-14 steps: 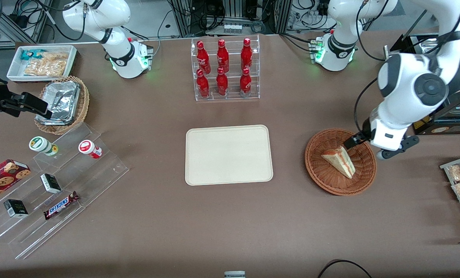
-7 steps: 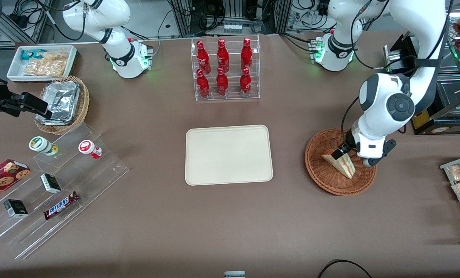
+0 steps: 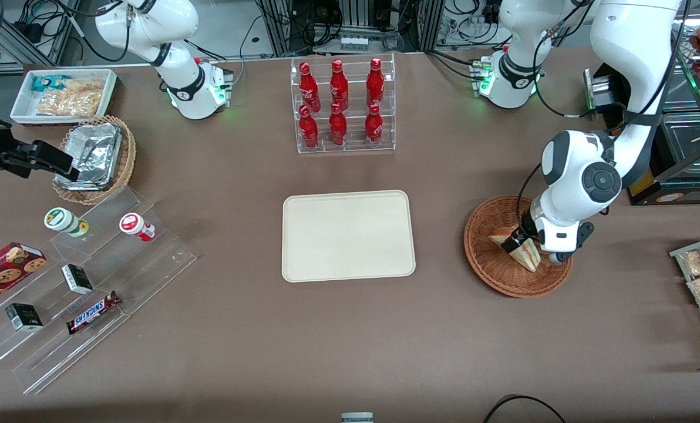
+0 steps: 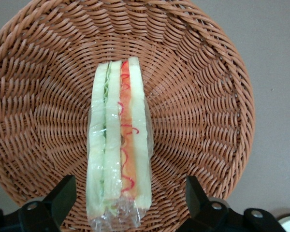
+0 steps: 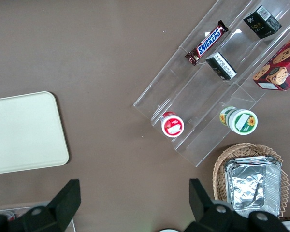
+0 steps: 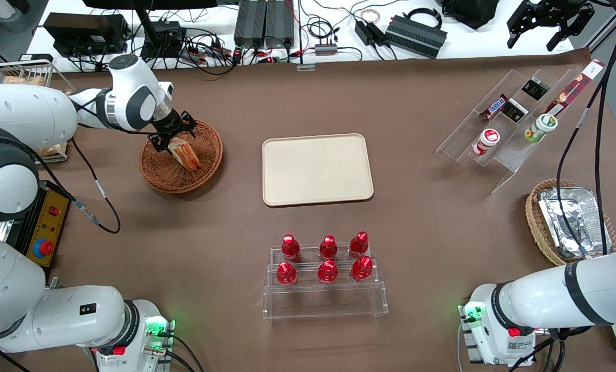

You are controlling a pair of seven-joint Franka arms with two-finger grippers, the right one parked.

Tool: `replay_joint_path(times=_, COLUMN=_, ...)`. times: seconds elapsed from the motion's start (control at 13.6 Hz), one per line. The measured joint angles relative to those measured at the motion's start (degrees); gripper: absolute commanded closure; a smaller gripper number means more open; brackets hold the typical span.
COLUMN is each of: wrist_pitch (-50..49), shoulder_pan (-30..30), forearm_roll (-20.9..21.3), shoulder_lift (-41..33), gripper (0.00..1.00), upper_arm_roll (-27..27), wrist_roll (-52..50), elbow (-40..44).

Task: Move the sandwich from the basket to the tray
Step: 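Lower the left gripper and close it on the wrapped sandwich, then lift the sandwich and carry it over the cream tray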

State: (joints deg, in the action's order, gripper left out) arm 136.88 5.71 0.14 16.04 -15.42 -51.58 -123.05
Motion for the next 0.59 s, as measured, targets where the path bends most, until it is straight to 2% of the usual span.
replay_joint_path(times=0.15, wrist_pitch=0.77, shoulder_pan=0.01, forearm_roll=0.0, shoulder_lift=1.02, gripper=0.65, upper_arm_roll=0.05, wrist_roll=-0.08, elbow=0.11)
replay_joint_path(times=0.22, wrist_pitch=0.79, shoulder_pan=0.01, forearm_roll=0.0, shoulder_lift=1.48, gripper=0.83, upper_arm_roll=0.09, wrist_roll=-0.09, elbow=0.11)
replay_joint_path(times=0.37, wrist_pitch=0.8, shoulder_pan=0.01, forearm_roll=0.01, shoulder_lift=1.95, gripper=0.91, upper_arm_roll=0.13, wrist_roll=-0.09, elbow=0.11)
replay_joint_path(times=0.59, wrist_pitch=0.51, shoulder_pan=0.18, forearm_roll=0.04, shoulder_lift=1.57, gripper=0.93, upper_arm_roll=0.36, wrist_roll=-0.09, elbow=0.54)
